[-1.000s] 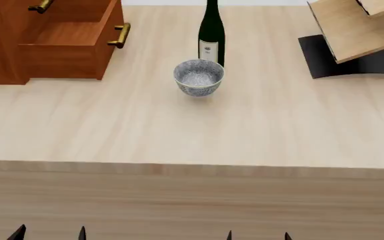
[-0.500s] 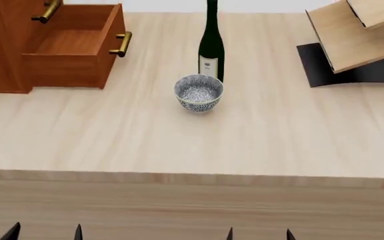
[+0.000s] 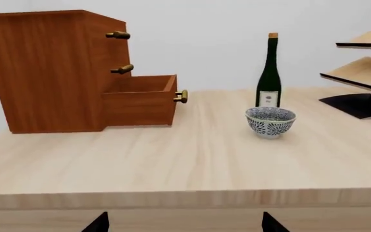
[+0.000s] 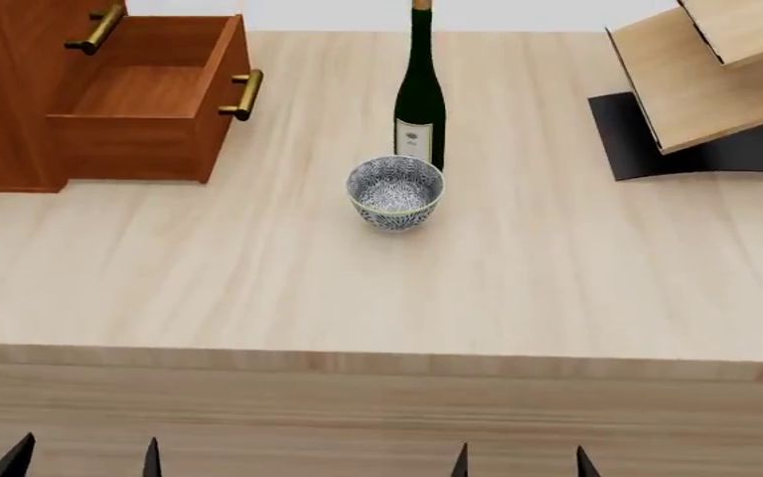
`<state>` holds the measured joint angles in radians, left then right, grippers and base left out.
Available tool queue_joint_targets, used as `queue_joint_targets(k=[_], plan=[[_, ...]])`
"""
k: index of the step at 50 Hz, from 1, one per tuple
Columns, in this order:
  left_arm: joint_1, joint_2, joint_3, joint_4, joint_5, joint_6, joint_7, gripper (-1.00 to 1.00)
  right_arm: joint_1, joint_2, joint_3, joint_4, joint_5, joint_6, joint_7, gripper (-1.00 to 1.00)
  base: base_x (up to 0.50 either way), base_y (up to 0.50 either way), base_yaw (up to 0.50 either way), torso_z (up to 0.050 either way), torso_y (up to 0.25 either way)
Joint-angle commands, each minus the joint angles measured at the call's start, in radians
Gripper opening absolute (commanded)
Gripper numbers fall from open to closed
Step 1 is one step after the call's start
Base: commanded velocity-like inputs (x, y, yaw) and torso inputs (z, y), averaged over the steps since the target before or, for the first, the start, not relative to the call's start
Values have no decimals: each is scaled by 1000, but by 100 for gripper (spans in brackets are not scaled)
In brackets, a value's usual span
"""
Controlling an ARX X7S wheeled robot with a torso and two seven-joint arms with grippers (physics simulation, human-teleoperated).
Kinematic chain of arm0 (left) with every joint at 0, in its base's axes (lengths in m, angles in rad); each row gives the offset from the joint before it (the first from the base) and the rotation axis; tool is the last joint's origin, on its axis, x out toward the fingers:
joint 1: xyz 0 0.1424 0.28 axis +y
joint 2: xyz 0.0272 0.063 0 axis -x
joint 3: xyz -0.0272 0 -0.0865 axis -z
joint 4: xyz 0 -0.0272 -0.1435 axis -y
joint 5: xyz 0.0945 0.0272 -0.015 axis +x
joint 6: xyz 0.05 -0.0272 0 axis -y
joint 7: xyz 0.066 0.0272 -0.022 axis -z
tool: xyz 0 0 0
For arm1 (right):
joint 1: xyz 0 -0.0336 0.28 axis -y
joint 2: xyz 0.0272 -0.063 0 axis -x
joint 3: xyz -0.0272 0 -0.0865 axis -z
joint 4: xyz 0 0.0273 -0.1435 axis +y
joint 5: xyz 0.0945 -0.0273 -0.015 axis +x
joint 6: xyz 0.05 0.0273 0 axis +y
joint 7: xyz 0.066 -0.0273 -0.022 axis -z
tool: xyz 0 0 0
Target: Put the bowl in the bottom drawer of the cabinet.
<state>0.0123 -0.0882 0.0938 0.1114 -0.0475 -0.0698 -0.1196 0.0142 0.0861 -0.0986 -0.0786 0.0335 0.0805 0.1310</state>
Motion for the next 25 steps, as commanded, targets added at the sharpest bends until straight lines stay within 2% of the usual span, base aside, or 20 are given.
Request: queue_joint_targets(k=[1,5,25], plan=[[-2,-19,17,36,-8,-32,-17,100,6,18,-16,-29,1,33,23,100,0,0,0,50,2],[0,-24,21,57,-13,-44,-23,100,3,24,-24,-52,-6,42,33,100,0,83,0,50,0],[-17,-44,37,88,-40,-78,-38,100,23,42,-55,-104,-3,83,51,100,55,500,0,50,0]])
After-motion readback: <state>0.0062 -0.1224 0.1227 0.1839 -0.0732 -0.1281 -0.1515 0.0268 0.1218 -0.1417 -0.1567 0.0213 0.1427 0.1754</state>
